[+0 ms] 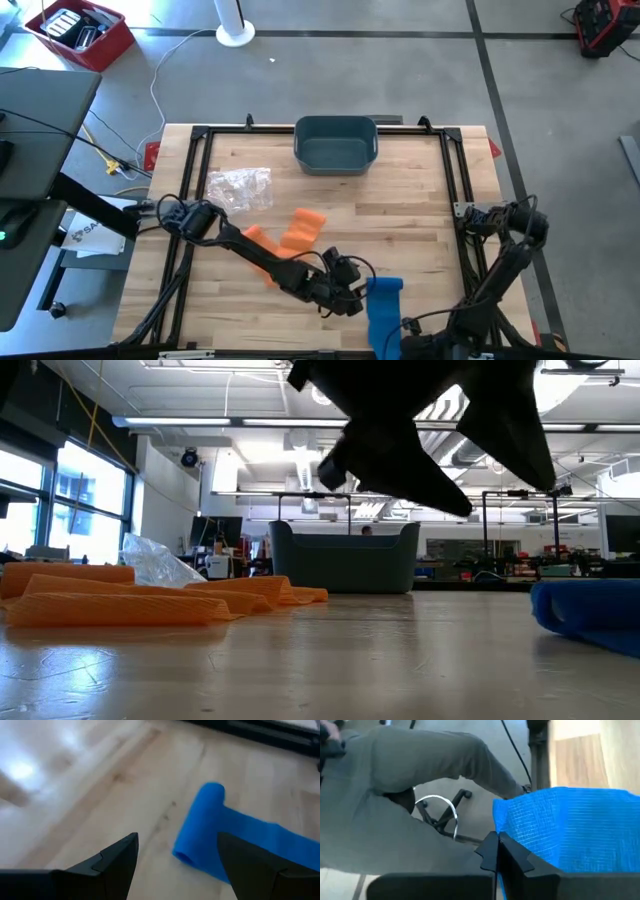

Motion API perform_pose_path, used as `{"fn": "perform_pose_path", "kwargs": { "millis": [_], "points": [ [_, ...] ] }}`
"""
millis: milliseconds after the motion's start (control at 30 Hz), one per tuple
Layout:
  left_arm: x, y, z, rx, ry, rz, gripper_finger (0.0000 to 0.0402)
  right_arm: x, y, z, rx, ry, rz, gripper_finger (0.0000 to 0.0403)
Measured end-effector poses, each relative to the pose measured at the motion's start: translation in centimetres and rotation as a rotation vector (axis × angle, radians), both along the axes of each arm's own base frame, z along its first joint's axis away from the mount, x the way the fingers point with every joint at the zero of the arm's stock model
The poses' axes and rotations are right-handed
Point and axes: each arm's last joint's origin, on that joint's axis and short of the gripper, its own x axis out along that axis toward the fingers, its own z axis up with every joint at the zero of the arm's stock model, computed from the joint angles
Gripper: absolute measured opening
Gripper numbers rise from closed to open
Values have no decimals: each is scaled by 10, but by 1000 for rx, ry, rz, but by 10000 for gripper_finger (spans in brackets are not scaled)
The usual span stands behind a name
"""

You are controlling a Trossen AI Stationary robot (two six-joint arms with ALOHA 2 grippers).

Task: Roll bandage
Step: Roll the blue bandage

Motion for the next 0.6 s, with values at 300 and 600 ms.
{"fn": "perform_pose_path", "kwargs": {
  "millis": [300,600],
  "points": [
    [-3,1,-9,-15,58,12,264,8,-9,-5,20,107,-57,62],
    [-6,2,-12,-47,75,52,264,9,-22,4,-16,238,119,160]
  ]
}}
